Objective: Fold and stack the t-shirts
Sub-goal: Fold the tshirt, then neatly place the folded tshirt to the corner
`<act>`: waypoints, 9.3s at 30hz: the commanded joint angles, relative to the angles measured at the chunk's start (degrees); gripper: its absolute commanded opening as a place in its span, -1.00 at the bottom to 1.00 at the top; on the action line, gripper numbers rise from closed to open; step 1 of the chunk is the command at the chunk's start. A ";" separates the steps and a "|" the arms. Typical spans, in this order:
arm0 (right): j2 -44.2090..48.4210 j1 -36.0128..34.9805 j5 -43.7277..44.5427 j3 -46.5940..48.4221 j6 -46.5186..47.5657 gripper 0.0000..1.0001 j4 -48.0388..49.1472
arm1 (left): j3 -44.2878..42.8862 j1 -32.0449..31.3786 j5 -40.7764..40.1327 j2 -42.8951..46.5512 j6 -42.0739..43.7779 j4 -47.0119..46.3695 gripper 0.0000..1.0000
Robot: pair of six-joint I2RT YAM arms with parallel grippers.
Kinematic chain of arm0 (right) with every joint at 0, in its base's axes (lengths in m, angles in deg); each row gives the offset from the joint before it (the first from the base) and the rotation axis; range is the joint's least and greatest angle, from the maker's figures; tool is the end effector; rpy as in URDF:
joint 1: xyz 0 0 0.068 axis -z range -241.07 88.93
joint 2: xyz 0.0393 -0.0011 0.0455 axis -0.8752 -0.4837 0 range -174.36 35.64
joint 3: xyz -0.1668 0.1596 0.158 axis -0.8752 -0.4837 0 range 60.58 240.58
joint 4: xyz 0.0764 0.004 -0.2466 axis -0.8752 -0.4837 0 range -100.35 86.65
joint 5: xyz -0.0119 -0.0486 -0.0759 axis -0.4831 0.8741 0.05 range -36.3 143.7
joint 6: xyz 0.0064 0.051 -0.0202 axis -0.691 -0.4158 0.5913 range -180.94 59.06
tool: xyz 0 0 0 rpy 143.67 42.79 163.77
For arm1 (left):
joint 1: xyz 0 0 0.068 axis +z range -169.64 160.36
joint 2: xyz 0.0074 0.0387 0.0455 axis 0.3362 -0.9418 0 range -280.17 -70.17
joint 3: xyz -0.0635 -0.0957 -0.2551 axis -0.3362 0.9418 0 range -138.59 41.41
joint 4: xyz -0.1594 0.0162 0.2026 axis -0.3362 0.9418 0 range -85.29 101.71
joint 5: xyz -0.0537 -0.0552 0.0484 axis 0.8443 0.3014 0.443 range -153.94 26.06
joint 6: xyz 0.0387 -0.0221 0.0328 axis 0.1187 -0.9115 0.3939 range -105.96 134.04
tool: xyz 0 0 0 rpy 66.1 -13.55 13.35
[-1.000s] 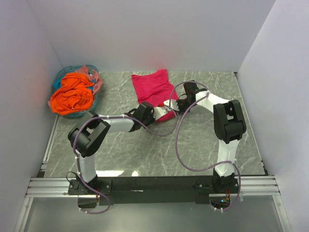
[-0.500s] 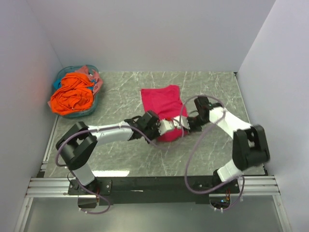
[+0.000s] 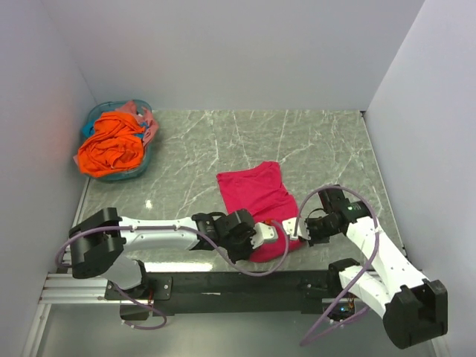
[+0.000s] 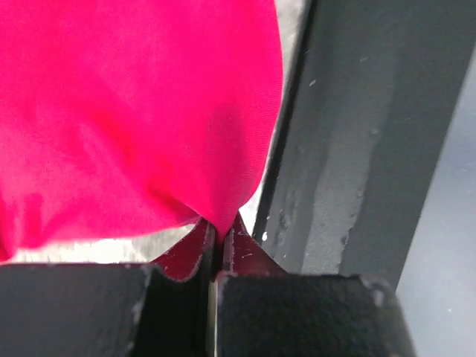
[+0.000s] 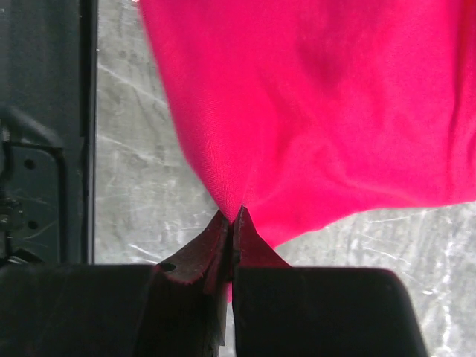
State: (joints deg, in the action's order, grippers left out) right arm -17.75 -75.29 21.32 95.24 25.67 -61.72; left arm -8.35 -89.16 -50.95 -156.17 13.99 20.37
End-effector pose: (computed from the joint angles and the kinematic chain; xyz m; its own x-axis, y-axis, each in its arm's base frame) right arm 0.1210 0.0514 0.2074 0.2669 -0.8020 -0.5343 -0.9624 -0.1924 -0.1919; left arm 0.0971 -0.2837 0.2025 -0.2763 0.7369 -0.6169 0.9611 0.2118 -0.1775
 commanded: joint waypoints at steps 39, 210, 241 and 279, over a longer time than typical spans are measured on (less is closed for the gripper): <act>-68.25 -2.57 3.82 71.08 -38.27 -1.00 20.05 | -21.00 42.44 -0.87 -19.65 7.61 -11.97 -0.99; -70.71 6.39 2.59 68.97 -73.25 -1.00 15.04 | -34.18 47.10 -4.82 -30.46 -25.08 -4.94 -0.99; -79.50 5.08 5.66 79.86 -77.38 -0.75 19.26 | -30.40 50.44 -4.56 -28.96 -27.01 -10.12 -0.92; -74.49 8.59 -10.07 61.85 -79.40 0.35 12.14 | 3.96 52.64 -10.98 31.41 -33.08 -5.38 0.66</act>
State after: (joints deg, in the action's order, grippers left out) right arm -90.95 -66.50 11.33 155.45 -53.10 -47.45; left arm -5.86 -36.79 -64.82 -126.57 -18.36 13.58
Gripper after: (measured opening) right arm 0.677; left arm 0.833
